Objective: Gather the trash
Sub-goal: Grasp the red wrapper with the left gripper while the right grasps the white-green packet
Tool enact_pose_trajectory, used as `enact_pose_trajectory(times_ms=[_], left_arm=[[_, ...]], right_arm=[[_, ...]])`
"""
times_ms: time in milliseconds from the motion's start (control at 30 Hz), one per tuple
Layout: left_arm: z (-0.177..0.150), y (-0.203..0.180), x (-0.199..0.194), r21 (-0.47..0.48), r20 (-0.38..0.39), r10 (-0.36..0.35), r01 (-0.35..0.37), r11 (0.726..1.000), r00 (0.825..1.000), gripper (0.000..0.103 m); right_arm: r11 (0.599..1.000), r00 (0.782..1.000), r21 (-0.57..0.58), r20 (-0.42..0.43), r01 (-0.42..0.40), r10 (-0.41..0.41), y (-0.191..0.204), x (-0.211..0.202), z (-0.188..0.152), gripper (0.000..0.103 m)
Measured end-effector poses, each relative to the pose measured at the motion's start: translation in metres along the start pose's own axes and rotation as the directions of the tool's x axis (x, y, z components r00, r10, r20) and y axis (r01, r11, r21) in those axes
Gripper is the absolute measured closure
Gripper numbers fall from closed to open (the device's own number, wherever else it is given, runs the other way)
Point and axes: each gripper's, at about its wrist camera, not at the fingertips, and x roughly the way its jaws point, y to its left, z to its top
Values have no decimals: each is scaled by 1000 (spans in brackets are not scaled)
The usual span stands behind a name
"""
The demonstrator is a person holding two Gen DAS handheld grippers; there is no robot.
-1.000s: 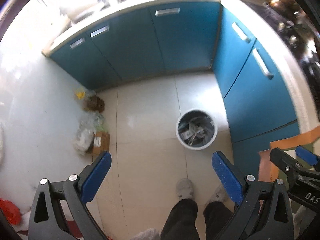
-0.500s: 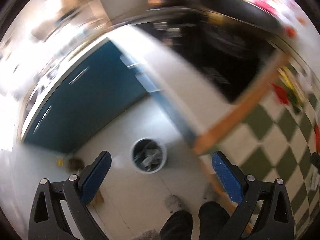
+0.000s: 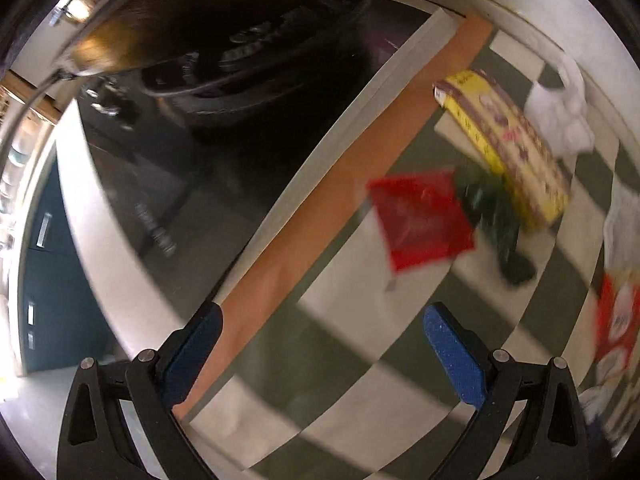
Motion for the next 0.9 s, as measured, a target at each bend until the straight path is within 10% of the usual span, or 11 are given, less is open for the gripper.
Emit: enact_pose_trajectory(times_ms=[100, 200, 300, 367, 667, 900], left_arm=[[25, -1, 13, -43, -35, -52, 50, 998, 998, 1], [43, -7, 26, -66, -65, -91, 87, 994, 994, 7], [46, -22, 27, -65, -58, -109, 105, 992, 992, 45], [50, -31, 19, -25, -23, -117, 116, 993, 993, 91], [20, -17, -43, 34, 128, -90, 86, 996, 988, 100], [-39, 65, -94, -48, 211, -65, 77, 996, 975, 100]], right_arm=[[998, 998, -47, 37, -41, 43, 18, -5, 2, 97], [993, 994, -61, 48, -98, 101, 31, -8, 9, 102], [989, 989, -62, 60, -133, 137, 35, -13, 17, 103], [987, 986, -61, 63, -150, 154, 37, -17, 22, 103], [970, 969, -86, 82, -226, 232, 45, -46, 20, 103], [934, 945, -182, 59, -308, 323, 99, -71, 1, 103]])
